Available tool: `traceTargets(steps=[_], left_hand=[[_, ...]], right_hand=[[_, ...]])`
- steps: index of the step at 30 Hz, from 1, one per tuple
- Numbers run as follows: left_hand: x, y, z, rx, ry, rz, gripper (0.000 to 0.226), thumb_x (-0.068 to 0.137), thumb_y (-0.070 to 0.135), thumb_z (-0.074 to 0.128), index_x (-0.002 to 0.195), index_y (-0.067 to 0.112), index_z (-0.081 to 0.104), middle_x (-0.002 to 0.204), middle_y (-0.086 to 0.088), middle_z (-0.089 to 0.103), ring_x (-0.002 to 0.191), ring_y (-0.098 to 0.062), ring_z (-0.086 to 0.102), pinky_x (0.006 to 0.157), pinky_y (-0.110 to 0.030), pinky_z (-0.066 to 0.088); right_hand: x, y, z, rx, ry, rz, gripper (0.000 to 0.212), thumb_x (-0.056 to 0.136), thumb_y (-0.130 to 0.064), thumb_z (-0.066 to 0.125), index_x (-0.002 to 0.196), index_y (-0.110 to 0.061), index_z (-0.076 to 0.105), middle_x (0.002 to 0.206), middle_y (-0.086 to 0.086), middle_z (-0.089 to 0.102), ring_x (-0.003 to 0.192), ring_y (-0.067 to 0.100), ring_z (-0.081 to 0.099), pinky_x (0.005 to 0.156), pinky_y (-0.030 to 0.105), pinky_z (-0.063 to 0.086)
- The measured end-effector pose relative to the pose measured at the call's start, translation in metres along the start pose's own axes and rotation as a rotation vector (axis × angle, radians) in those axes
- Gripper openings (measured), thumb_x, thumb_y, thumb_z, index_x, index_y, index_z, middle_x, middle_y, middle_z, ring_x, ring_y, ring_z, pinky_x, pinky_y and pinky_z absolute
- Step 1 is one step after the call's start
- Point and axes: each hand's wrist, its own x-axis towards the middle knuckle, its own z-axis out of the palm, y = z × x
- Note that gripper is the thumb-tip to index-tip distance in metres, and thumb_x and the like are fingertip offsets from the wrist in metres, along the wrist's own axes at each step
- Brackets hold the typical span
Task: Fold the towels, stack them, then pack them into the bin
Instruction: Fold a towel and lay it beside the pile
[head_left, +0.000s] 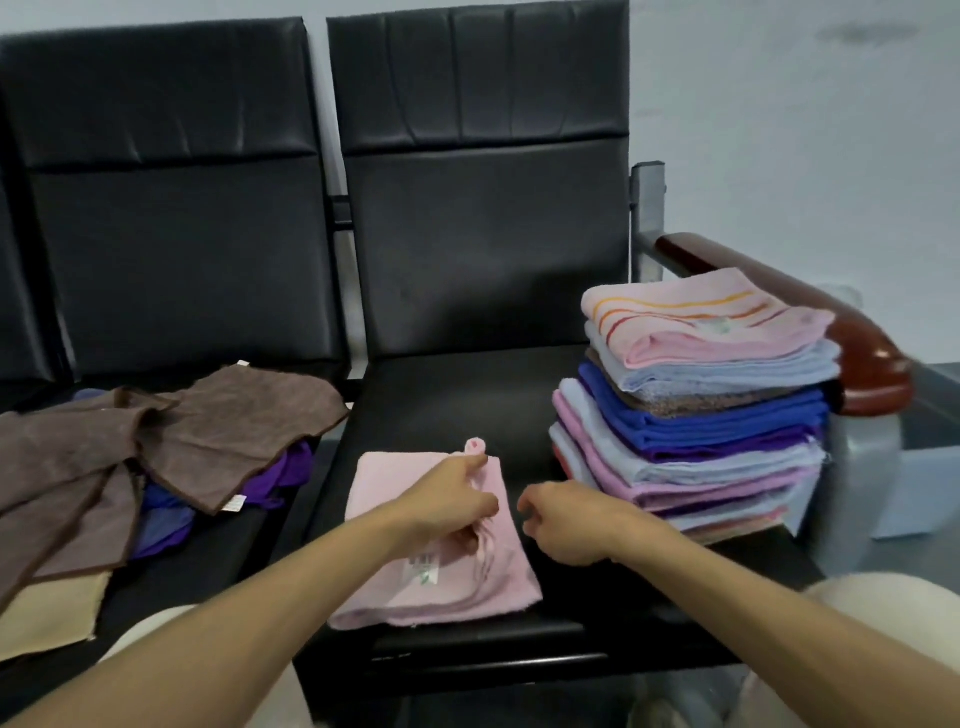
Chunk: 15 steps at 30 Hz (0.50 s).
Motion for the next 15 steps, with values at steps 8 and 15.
traceTargets(steps=[8, 15], left_hand=[[-0.004, -0.003, -0.001, -0.288, -0.255, -0.004, 0.075, 0.094, -0.001, 0.048, 0.152, 0.033, 0.013, 0.140, -0.013, 0.044, 0.076, -0.026, 0.067, 0.080, -0.038, 0.057], [-0.012, -0.034, -0.054, 0.384, 0.207, 0.060, 0.046, 0.088, 0.006, 0.058, 0.130, 0.023, 0.048, 0.121, 0.000, 0.050, 0.093, -0.011, 0.059, 0.078, -0.022, 0.049]], right_hand=[[-0.004, -0.006, -0.001, 0.047, 0.033, 0.021, 0.036, 0.100, -0.022, 0.036, 0.122, -0.002, 0.055, 0.132, 0.016, 0.054, 0.119, 0.031, 0.052, 0.092, 0.031, 0.041], [0.001, 0.005, 0.006, 0.243, 0.078, 0.131, 0.035, 0.096, -0.044, 0.044, 0.090, -0.011, 0.052, 0.083, 0.007, 0.062, 0.080, 0.026, 0.066, 0.066, 0.027, 0.045]])
